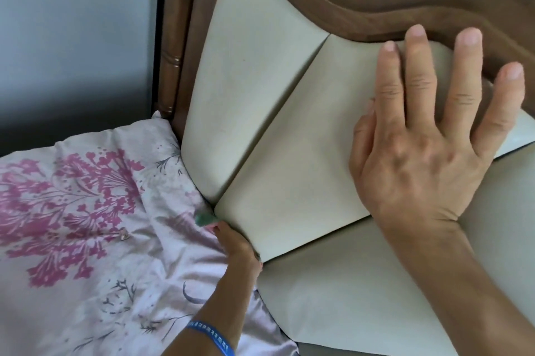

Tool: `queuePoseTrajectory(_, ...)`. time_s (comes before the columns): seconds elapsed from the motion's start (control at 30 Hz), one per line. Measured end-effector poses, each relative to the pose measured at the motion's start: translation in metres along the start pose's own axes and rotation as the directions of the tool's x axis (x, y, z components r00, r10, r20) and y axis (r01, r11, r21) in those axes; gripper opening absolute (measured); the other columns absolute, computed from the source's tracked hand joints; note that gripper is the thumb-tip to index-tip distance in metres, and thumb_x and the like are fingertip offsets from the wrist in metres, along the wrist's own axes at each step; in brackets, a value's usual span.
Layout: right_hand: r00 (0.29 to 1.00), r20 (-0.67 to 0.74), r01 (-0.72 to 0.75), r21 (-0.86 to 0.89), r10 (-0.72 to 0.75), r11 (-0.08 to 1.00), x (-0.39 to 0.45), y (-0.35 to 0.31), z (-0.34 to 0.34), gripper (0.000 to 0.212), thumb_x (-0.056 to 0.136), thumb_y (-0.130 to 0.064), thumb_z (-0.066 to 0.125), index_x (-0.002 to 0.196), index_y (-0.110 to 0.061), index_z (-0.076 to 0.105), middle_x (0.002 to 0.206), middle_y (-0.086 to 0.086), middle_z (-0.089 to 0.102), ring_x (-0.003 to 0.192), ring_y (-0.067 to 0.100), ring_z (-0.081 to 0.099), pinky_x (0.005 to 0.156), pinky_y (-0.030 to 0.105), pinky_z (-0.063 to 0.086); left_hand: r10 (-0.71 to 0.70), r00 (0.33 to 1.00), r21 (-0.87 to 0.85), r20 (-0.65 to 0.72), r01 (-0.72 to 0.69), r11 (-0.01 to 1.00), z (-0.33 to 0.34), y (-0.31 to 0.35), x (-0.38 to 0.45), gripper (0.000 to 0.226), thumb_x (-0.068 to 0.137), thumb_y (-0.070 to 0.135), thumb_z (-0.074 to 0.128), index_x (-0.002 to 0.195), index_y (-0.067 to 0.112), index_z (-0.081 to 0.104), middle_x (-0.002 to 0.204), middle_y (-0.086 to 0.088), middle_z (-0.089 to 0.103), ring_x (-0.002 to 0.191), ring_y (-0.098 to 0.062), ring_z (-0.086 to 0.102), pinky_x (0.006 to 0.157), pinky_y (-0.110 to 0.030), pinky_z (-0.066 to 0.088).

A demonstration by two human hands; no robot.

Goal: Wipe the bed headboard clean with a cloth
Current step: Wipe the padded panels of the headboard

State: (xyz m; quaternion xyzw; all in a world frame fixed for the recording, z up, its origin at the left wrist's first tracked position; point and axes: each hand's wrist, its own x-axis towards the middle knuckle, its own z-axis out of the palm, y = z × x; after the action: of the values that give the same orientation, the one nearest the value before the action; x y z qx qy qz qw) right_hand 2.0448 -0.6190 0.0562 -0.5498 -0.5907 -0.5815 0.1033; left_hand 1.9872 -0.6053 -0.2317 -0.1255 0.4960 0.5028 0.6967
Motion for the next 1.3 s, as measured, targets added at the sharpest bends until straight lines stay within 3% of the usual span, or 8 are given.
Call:
queuePoseTrajectory(0.17, 0.999, 0.005, -0.041, 0.031, 0.041, 0.999, 0.002, -0.001, -0.007, 0.048, 0.102, -0.022, 0.037, 0.148, -0.013, 0.042, 0.156, 0.004, 0.042, 0.145, 0.036, 0.034, 0.119, 0.056, 0.017, -0.066, 0.997, 0.189, -0.043, 0.073, 0.979, 0.018, 0.008, -0.051, 0.043, 0.082, 0.057, 0.026, 0.101, 0.03, 0.054, 0.081, 0.001, 0.045, 0.061, -0.03, 0.048, 0.064, -0.036, 0.045)
queuePoseTrajectory(0.23, 0.998, 0.045, -0.05, 0.042, 0.048, 0.998, 0.005, -0.002, -0.013, 0.048, 0.102, -0.023, 0.035, 0.148, -0.013, 0.042, 0.156, 0.003, 0.041, 0.145, 0.034, 0.034, 0.12, 0.054, 0.015, 0.062, 0.988, 0.225, 0.141, -0.093, 0.97, 0.027, 0.01, -0.089, 0.077, 0.088, 0.063, 0.02, 0.155, 0.025, 0.02, 0.113, -0.001, 0.052, 0.117, -0.054, 0.046, 0.107, -0.06, 0.036)
queuePoseTrajectory(0.43, 0.977, 0.212, -0.018, 0.047, 0.007, 0.999, 0.01, 0.001, -0.03, 0.056, 0.099, -0.027, 0.037, 0.153, -0.013, 0.034, 0.161, 0.004, 0.032, 0.149, 0.034, 0.026, 0.121, 0.051, 0.006, 0.587, 0.481, 0.067, 0.651, -0.807, 0.586, 0.079, 0.049, -0.194, 0.078, 0.088, 0.065, 0.025, 0.155, 0.032, 0.003, 0.165, 0.013, -0.008, 0.148, 0.008, -0.009, 0.124, -0.034, -0.008)
queuePoseTrajectory(0.63, 0.974, 0.227, -0.027, 0.075, 0.009, 0.997, 0.015, 0.003, -0.037, 0.05, 0.104, -0.026, 0.033, 0.151, -0.01, 0.038, 0.158, 0.006, 0.036, 0.147, 0.033, 0.029, 0.121, 0.051, 0.014, 0.653, 0.017, 0.045, 0.757, -0.999, -0.026, 0.109, 0.099, -0.197, 0.055, 0.1, 0.037, 0.019, 0.153, 0.026, 0.017, 0.163, -0.006, 0.01, 0.152, -0.024, 0.001, 0.123, -0.05, 0.0)
queuePoseTrajectory(0.77, 0.985, 0.173, -0.05, 0.265, 0.003, 0.963, 0.02, -0.011, -0.038, 0.041, 0.098, -0.012, 0.039, 0.132, -0.002, 0.059, 0.145, 0.013, 0.053, 0.143, 0.038, 0.037, 0.119, 0.055, 0.024, 0.704, 0.279, 0.323, 0.653, -0.944, 0.074, 0.152, 0.161, -0.178, 0.06, 0.095, 0.045, 0.015, 0.124, 0.014, 0.056, 0.137, -0.013, 0.055, 0.14, -0.03, 0.035, 0.122, -0.052, 0.003)
queuePoseTrajectory(1.03, 0.956, 0.221, 0.072, 0.467, -0.195, 0.882, 0.081, -0.033, -0.022, 0.028, 0.088, -0.002, 0.048, 0.098, -0.003, 0.073, 0.119, 0.013, 0.07, 0.13, 0.037, 0.054, 0.112, 0.053, 0.038, 0.855, 0.387, 0.382, 0.346, -0.89, 0.248, 0.189, 0.242, -0.128, 0.055, 0.101, 0.034, 0.02, 0.137, 0.004, 0.048, 0.146, -0.014, 0.046, 0.139, -0.028, 0.034, 0.119, -0.033, 0.013)
queuePoseTrajectory(1.2, 0.9, 0.301, 0.101, 0.562, -0.317, 0.821, 0.156, -0.062, 0.0, 0.034, 0.093, -0.013, 0.04, 0.101, -0.006, 0.072, 0.112, 0.013, 0.071, 0.125, 0.036, 0.058, 0.104, 0.048, 0.047, 0.763, 0.195, 0.609, 0.617, -0.733, -0.305, 0.176, 0.196, -0.12, 0.049, 0.106, 0.031, 0.023, 0.128, 0.001, 0.056, 0.124, -0.017, 0.057, 0.13, -0.036, 0.047, 0.118, -0.052, 0.023)
queuePoseTrajectory(1.3, 0.828, 0.338, 0.17, 0.609, -0.447, 0.775, 0.176, -0.075, 0.019, 0.037, 0.094, -0.013, 0.037, 0.109, -0.006, 0.07, 0.121, 0.013, 0.068, 0.131, 0.033, 0.053, 0.108, 0.044, 0.044, 0.73, 0.178, 0.556, 0.659, -0.77, -0.314, 0.18, 0.207, -0.108, 0.056, 0.107, 0.037, 0.016, 0.141, 0.005, 0.047, 0.138, -0.013, 0.051, 0.139, -0.033, 0.041, 0.12, -0.048, 0.022)
